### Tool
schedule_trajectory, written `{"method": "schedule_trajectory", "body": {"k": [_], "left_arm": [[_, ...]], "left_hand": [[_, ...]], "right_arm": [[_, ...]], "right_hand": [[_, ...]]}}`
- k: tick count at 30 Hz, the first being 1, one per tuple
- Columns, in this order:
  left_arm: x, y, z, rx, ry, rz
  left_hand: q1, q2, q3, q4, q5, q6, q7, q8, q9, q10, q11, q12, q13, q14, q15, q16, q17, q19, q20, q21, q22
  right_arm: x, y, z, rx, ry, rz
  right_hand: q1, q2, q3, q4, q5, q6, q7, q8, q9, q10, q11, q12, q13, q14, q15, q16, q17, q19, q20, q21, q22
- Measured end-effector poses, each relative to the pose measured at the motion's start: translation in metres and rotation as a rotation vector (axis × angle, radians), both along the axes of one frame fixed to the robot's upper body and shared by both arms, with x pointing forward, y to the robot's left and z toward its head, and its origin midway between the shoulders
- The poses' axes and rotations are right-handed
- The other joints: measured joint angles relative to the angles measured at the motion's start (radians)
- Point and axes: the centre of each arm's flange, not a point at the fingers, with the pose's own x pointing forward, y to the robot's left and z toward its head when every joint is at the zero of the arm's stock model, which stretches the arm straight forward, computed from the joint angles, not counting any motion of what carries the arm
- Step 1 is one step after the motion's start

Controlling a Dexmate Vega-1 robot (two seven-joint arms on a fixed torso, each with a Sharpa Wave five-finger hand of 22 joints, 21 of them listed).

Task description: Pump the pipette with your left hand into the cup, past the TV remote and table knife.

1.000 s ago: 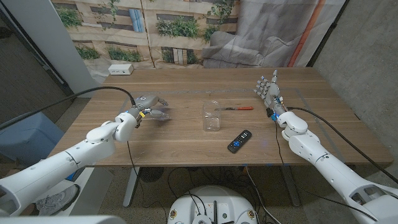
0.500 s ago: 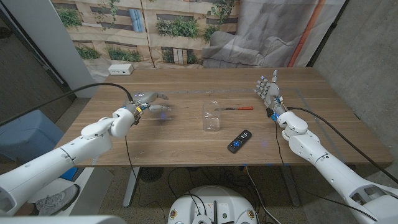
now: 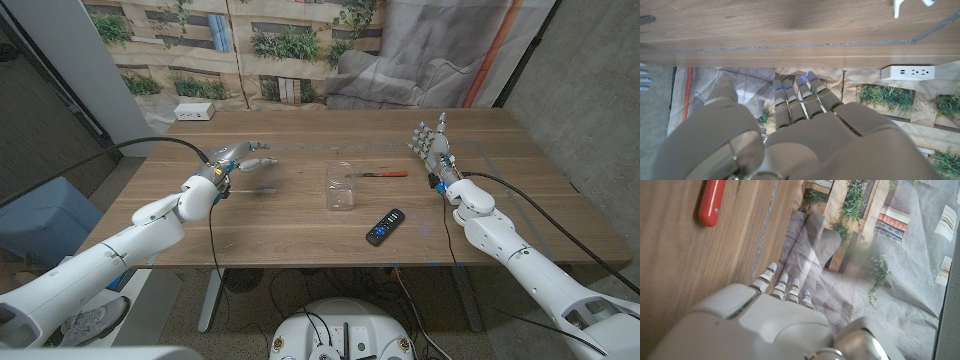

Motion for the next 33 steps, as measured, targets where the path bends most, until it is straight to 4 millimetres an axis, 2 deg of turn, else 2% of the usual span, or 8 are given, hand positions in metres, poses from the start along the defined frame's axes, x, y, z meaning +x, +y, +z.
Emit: {"method": "schedule_trajectory", "body": {"k": [11, 17, 21, 24, 27, 33], "left_arm": [[0.009, 0.006, -0.003, -0.207, -0.006, -0.065], [0.015, 0.007, -0.005, -0.321, -0.005, -0.101], [0.021, 0.007, -0.008, -0.403, -0.004, -0.133], [0.024, 0.006, -0.01, -0.453, -0.005, -0.154], [0.028, 0.005, -0.012, -0.492, -0.005, -0.172], [0.036, 0.003, -0.014, -0.572, 0.004, -0.231]], "left_hand": [[-0.027, 0.02, 0.004, 0.004, 0.0, -0.046, 0.007, 0.0, 0.0, -0.047, 0.015, -0.004, 0.0, -0.041, 0.0, 0.0, 0.0, -0.008, 0.0, 0.0, 0.0], [-0.052, 0.044, 0.008, 0.008, 0.0, -0.087, 0.015, -0.004, 0.0, -0.083, 0.033, -0.004, 0.0, -0.07, 0.004, 0.0, 0.0, -0.016, 0.002, 0.0, 0.0], [-0.07, 0.046, 0.008, 0.008, 0.0, -0.112, 0.023, -0.004, 0.0, -0.102, 0.052, -0.004, 0.0, -0.089, 0.001, 0.0, 0.0, -0.026, 0.003, -0.001, 0.0], [-0.1, 0.061, 0.009, 0.019, 0.0, -0.12, 0.031, -0.004, 0.0, -0.116, 0.066, -0.004, 0.0, -0.097, 0.009, 0.0, 0.0, -0.034, 0.001, -0.003, 0.0], [-0.124, 0.068, 0.008, 0.031, 0.0, -0.127, 0.038, -0.004, 0.0, -0.13, 0.067, -0.004, 0.0, -0.109, 0.015, 0.0, 0.001, -0.042, 0.002, -0.003, 0.0], [-0.195, 0.084, 0.001, 0.054, 0.004, -0.189, 0.044, -0.004, 0.0, -0.197, 0.071, -0.004, -0.005, -0.17, 0.023, 0.0, 0.003, -0.105, 0.003, -0.016, 0.0]], "right_arm": [[0.0, 0.0, 0.0, 0.0, 0.0, 0.0], [0.0, 0.0, 0.0, 0.0, 0.0, 0.0], [0.0, 0.0, 0.0, 0.0, 0.0, 0.0], [0.0, 0.0, 0.0, 0.0, 0.0, 0.0], [0.0, 0.0, 0.0, 0.0, 0.0, 0.0], [0.0, 0.0, 0.0, 0.0, 0.0, 0.0]], "right_hand": [[0.0, 0.0, 0.0, 0.0, 0.0, 0.0, 0.0, 0.0, 0.0, 0.0, 0.0, 0.0, 0.0, 0.0, 0.0, 0.0, 0.0, 0.0, 0.0, 0.0, 0.0], [0.0, 0.0, 0.0, 0.0, 0.0, 0.0, 0.0, 0.0, 0.0, 0.0, 0.0, 0.0, 0.0, 0.0, 0.0, 0.0, 0.0, 0.0, 0.0, 0.0, 0.0], [0.0, 0.0, 0.0, 0.0, 0.0, 0.0, 0.0, 0.0, 0.0, 0.0, 0.0, 0.0, 0.0, 0.0, 0.0, 0.0, 0.0, 0.0, 0.0, 0.0, 0.0], [0.0, 0.0, 0.0, 0.0, 0.0, 0.0, 0.0, 0.0, 0.0, 0.0, 0.0, 0.0, 0.0, 0.0, 0.0, 0.0, 0.0, 0.0, 0.0, 0.0, 0.0], [0.0, 0.0, 0.0, 0.0, 0.0, 0.0, 0.0, 0.0, 0.0, 0.0, 0.0, 0.0, 0.0, 0.0, 0.0, 0.0, 0.0, 0.0, 0.0, 0.0, 0.0], [0.0, 0.0, 0.0, 0.0, 0.0, 0.0, 0.0, 0.0, 0.0, 0.0, 0.0, 0.0, 0.0, 0.0, 0.0, 0.0, 0.0, 0.0, 0.0, 0.0, 0.0]]}}
